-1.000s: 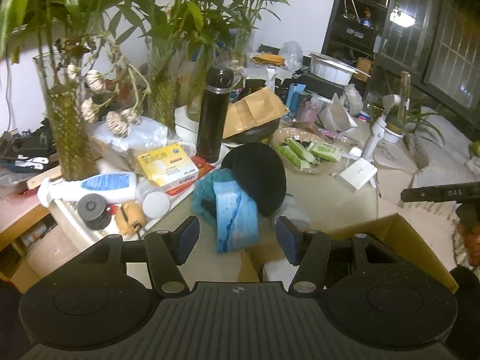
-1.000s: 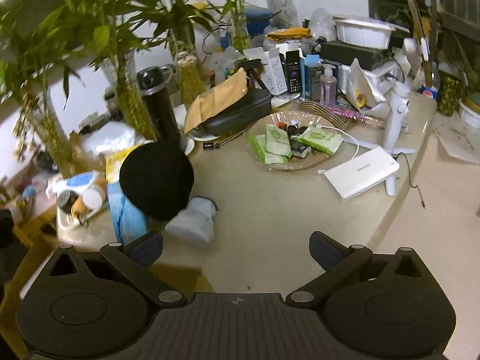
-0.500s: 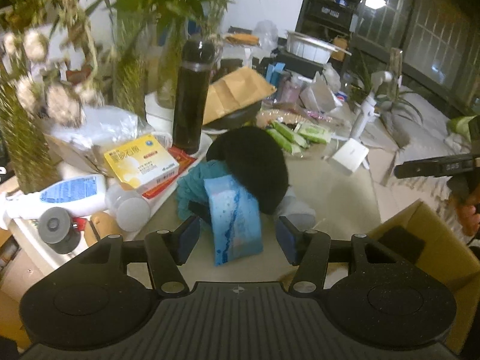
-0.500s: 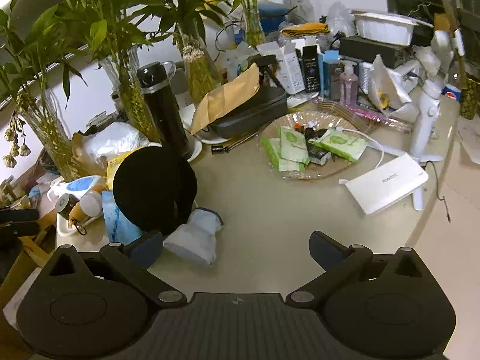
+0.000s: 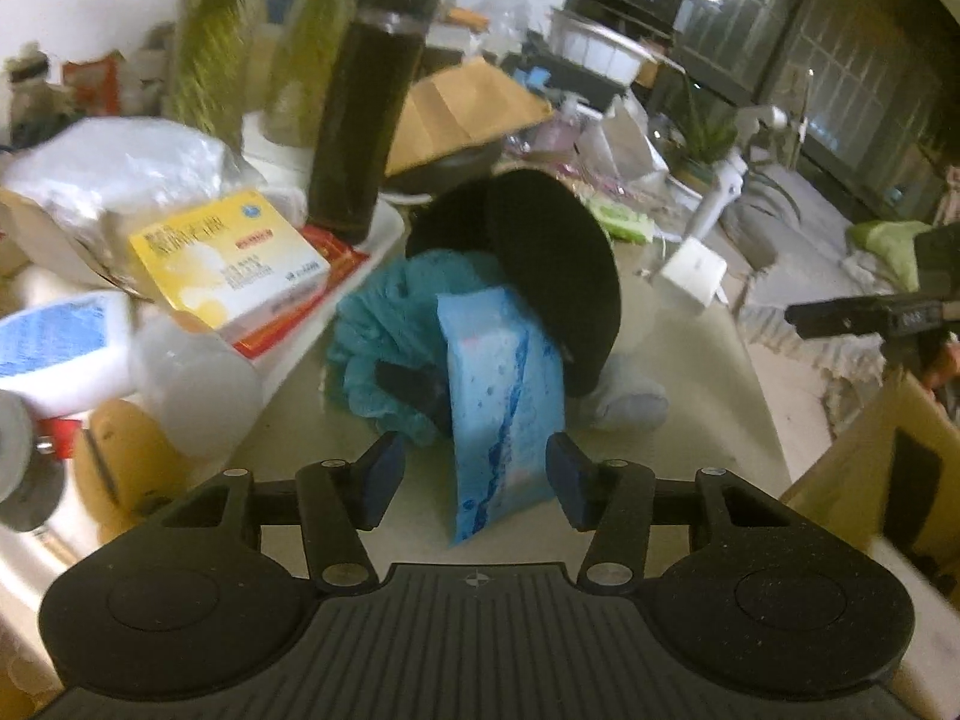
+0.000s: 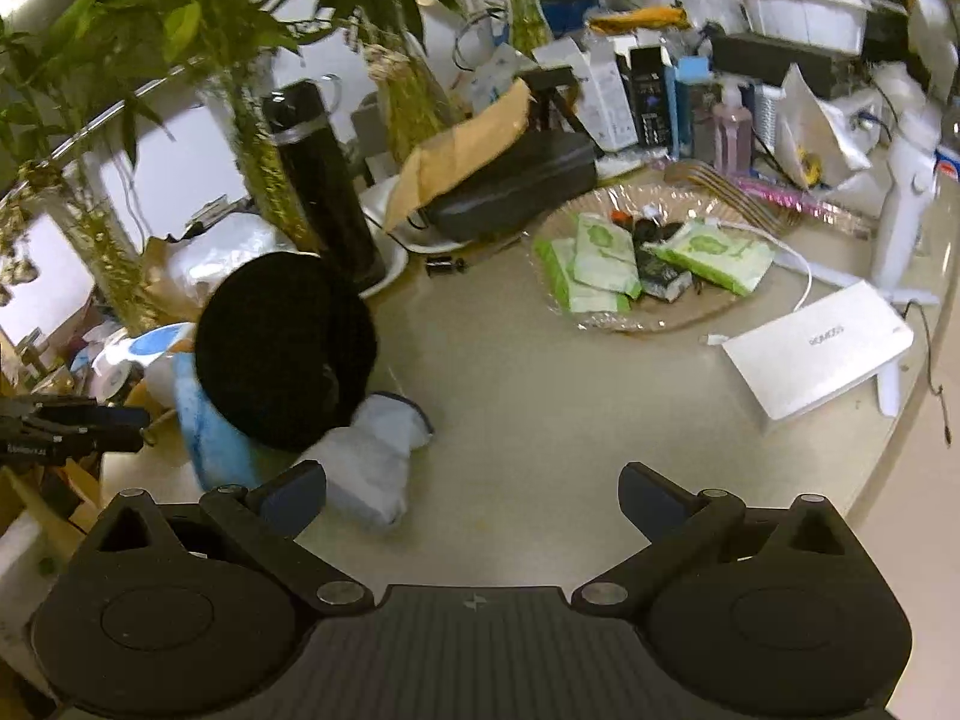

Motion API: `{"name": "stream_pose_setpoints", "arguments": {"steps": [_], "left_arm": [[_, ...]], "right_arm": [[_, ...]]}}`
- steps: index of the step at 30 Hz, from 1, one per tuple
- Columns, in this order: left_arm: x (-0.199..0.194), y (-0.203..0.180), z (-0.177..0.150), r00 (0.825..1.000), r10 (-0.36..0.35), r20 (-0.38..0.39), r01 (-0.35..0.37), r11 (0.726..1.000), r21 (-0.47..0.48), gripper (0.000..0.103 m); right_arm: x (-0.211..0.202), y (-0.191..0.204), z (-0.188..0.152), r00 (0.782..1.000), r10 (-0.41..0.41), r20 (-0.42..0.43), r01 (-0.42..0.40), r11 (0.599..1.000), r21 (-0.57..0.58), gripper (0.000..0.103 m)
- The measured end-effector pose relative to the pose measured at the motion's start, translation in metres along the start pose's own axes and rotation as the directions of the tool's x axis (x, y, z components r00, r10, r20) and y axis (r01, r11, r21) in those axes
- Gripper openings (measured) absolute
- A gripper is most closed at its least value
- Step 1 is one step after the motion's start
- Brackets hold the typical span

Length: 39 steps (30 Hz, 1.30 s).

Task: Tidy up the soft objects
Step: 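Move the left tool to the blue wipes packet while the right tool approaches the white knit glove, then grasp the blue wipes packet with the left tool while the right tool grasps the white glove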

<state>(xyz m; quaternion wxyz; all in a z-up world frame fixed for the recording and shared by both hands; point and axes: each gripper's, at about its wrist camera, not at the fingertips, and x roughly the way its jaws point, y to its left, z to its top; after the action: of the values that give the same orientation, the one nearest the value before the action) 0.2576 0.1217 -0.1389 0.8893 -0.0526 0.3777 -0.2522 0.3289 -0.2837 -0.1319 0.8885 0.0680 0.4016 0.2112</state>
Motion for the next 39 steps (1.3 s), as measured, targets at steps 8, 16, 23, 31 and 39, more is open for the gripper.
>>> {"name": "stream_pose_setpoints", "arguments": {"steps": [8,16,23,31,39], "left_arm": [[0.032,0.014,0.0,0.995,-0.069,-0.068,0.072,0.997,0.04,0.037],[0.051,0.015,0.001,0.984,-0.137,-0.115,0.146,0.986,0.078,0.029],[0.058,0.016,0.003,0.977,-0.182,-0.109,0.191,0.978,0.082,0.022],[0.049,0.012,0.004,0.981,-0.165,-0.1,0.174,0.981,0.091,0.013],[0.031,0.002,0.004,0.986,-0.15,-0.079,0.157,0.983,0.1,0.012]], "right_arm": [[0.04,-0.019,-0.004,0.998,0.06,-0.012,-0.059,0.994,0.087,0.103],[0.066,-0.022,-0.003,0.992,0.114,-0.046,-0.109,0.989,0.098,0.103],[0.099,-0.014,0.003,0.971,0.219,-0.092,-0.211,0.973,0.09,0.103],[0.123,0.009,0.006,0.924,0.347,-0.159,-0.35,0.937,0.014,0.092],[0.137,0.03,0.0,0.904,0.35,-0.245,-0.374,0.926,-0.055,0.055]]}}
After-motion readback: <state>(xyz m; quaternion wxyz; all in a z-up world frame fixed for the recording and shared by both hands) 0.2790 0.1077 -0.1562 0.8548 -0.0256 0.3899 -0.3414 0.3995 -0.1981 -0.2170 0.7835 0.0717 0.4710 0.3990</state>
